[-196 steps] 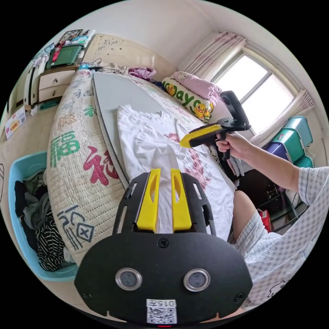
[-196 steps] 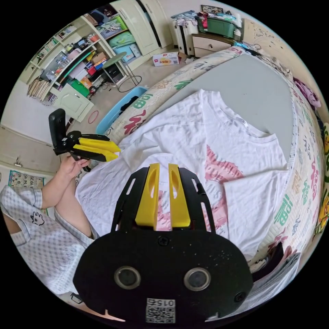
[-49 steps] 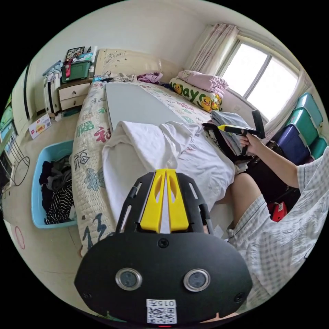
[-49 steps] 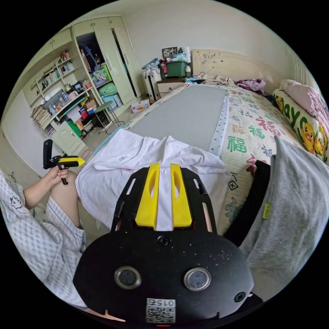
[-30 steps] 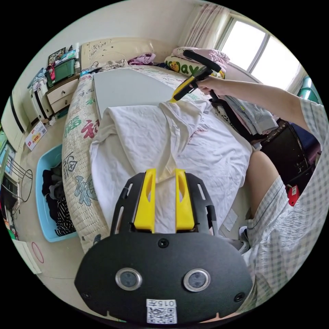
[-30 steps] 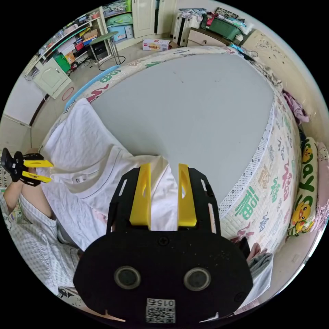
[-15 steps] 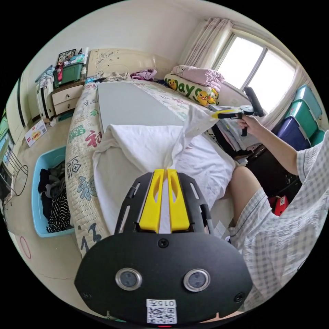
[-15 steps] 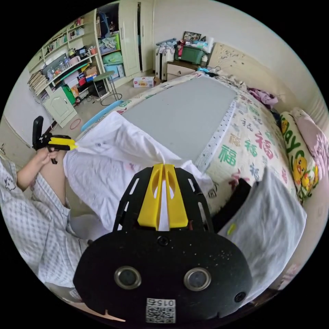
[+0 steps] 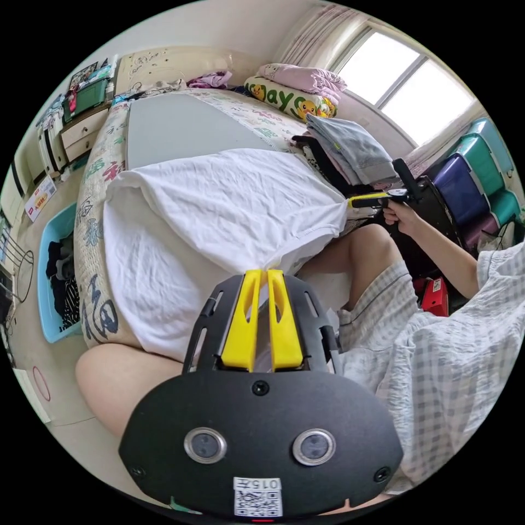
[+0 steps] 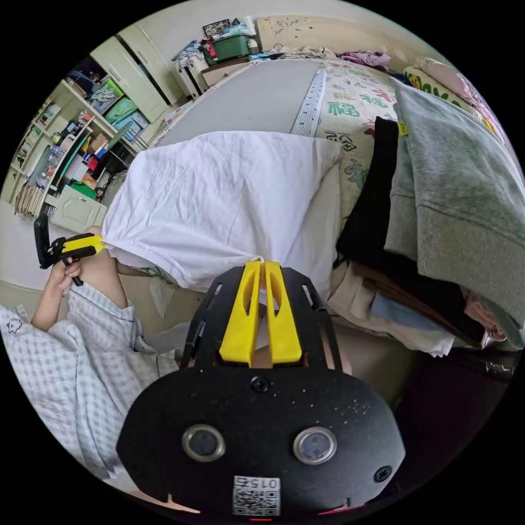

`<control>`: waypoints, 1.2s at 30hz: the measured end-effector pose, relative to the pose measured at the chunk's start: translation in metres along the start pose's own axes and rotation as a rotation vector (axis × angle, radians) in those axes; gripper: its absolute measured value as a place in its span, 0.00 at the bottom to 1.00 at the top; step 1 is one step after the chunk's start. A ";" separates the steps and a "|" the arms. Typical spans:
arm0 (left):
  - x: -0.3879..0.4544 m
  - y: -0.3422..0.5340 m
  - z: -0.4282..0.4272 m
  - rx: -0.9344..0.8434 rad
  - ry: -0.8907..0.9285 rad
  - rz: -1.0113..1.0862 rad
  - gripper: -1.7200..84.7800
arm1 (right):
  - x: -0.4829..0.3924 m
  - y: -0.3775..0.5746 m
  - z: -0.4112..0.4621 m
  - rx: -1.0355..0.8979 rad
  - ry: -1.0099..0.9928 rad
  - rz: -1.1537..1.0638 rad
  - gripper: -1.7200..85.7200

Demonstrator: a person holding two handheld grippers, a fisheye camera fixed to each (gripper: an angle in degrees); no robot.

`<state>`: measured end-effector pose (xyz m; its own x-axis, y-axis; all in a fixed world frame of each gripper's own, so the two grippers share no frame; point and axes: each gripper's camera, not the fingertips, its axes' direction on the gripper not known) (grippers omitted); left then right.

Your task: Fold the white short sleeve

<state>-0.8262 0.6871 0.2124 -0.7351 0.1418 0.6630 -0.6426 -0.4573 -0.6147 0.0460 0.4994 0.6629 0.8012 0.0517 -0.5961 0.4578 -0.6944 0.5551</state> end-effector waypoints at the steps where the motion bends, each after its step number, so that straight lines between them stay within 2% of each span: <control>1: 0.005 -0.001 -0.007 -0.001 -0.001 -0.008 0.02 | -0.001 0.001 -0.004 -0.004 0.002 0.026 0.04; 4: 0.017 0.006 -0.031 0.044 -0.026 -0.047 0.02 | -0.004 0.011 -0.020 0.018 0.042 0.073 0.04; 9: 0.019 0.022 -0.055 0.127 -0.091 -0.301 0.01 | -0.022 0.033 -0.038 0.079 0.140 0.206 0.02; 11: 0.028 0.022 -0.045 0.164 -0.059 -0.412 0.01 | -0.055 0.036 -0.041 0.140 0.206 0.249 0.02; 14: 0.055 0.012 -0.017 0.202 -0.034 -0.561 0.01 | -0.107 0.025 -0.031 0.175 0.164 0.274 0.01; 19: 0.133 -0.013 0.003 0.322 -0.235 -0.574 0.01 | -0.180 0.003 0.012 0.119 0.012 0.265 0.01; 22: 0.159 -0.026 0.021 0.278 -0.349 -0.615 0.02 | -0.207 -0.007 0.034 0.086 0.042 0.322 0.01; 27: 0.172 -0.026 0.042 0.283 -0.280 -0.625 0.02 | -0.232 -0.010 0.046 0.158 0.148 0.424 0.01; 36: 0.172 -0.033 0.068 0.235 -0.313 -0.680 0.02 | -0.262 -0.013 0.086 0.087 0.175 0.494 0.01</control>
<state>-0.9166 0.6672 0.3754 -0.0791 0.2195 0.9724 -0.8417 -0.5374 0.0528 -0.2032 0.4333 0.7621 0.9691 -0.1829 -0.1654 -0.0186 -0.7231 0.6905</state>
